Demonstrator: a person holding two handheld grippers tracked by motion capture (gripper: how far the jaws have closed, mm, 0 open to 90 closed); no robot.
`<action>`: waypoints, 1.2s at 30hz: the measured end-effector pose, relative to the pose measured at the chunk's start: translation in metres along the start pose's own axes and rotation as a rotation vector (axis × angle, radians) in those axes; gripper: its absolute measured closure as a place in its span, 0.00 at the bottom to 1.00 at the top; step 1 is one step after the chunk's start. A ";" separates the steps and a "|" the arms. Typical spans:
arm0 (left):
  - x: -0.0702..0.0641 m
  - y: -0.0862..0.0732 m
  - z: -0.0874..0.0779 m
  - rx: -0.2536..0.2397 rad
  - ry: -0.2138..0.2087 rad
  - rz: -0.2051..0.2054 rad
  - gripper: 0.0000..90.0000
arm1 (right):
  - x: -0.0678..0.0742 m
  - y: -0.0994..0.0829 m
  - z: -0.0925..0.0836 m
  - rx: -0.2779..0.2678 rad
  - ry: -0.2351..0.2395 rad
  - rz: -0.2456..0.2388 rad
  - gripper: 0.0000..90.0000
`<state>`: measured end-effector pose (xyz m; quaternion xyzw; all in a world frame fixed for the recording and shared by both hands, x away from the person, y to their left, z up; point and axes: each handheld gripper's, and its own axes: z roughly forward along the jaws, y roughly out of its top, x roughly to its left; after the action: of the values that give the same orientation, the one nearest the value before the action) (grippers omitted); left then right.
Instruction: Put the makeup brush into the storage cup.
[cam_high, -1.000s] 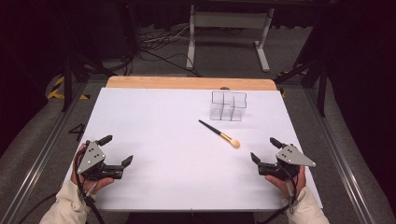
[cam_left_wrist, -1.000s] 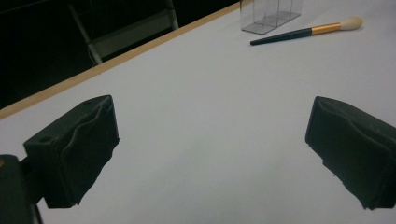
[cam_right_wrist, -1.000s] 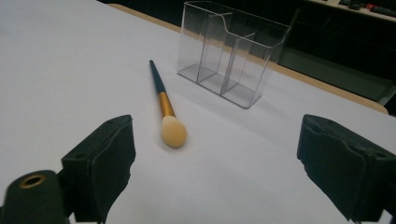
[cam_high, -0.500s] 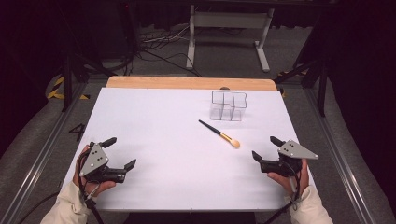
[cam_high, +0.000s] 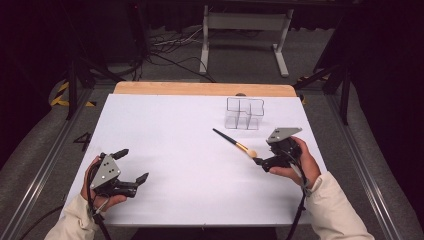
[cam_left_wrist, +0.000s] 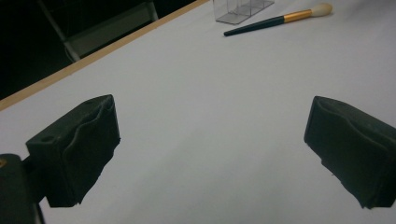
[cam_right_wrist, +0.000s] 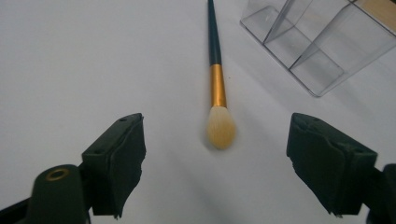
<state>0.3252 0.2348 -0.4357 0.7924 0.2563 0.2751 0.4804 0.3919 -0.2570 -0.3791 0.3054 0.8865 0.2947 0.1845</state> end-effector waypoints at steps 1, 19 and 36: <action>-0.001 0.000 0.001 0.001 -0.005 0.001 0.04 | -0.001 0.005 0.003 0.019 0.006 0.001 0.24; -0.004 -0.001 0.008 0.028 -0.049 0.016 0.05 | -0.021 0.056 0.068 0.292 0.102 0.027 0.42; -0.009 -0.002 0.014 0.061 -0.079 0.031 0.06 | -0.034 0.064 0.110 0.500 0.146 0.050 0.81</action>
<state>0.3284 0.2210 -0.4441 0.8209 0.2330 0.2429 0.4613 0.5004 -0.1934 -0.4168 0.3413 0.9349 0.0925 0.0312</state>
